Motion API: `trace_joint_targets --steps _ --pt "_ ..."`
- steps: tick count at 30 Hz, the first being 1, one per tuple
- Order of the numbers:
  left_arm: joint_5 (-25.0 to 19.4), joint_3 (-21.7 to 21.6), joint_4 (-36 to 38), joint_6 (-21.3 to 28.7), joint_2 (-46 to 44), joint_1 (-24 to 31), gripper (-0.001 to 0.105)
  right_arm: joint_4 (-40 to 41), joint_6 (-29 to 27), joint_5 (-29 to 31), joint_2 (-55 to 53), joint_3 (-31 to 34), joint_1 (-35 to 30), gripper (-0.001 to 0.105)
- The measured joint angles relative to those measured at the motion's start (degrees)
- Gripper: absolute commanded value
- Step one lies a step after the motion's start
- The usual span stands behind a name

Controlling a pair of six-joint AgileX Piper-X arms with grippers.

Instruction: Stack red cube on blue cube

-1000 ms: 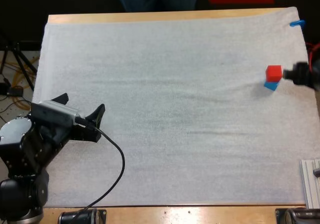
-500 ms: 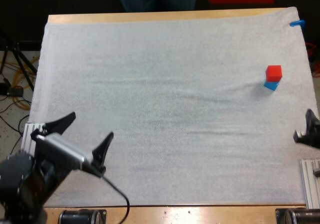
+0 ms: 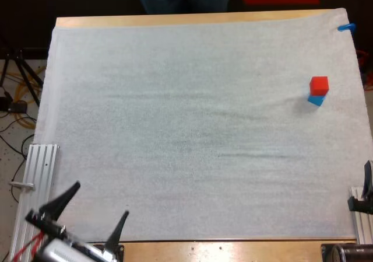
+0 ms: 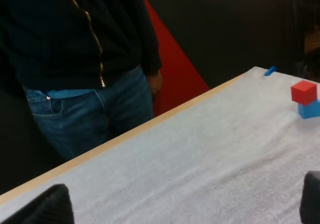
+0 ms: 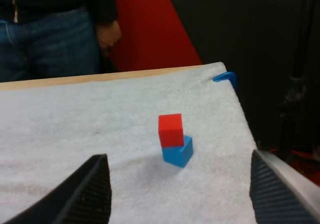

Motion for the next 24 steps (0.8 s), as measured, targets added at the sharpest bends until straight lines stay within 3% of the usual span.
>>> trace_joint_targets --steps 12,19,24 --pt "0.14 -0.94 13.63 1.23 -1.10 0.86 0.087 3.27 -0.38 -1.89 -3.74 0.16 0.00 0.059" --pt "0.44 -0.08 12.24 1.22 -1.10 0.84 0.087 2.92 -0.65 -2.79 -3.87 3.72 0.00 0.059" --pt "0.44 4.59 6.09 1.22 -1.10 0.84 0.087 -0.70 -0.65 -3.93 -3.87 6.43 0.00 0.059"
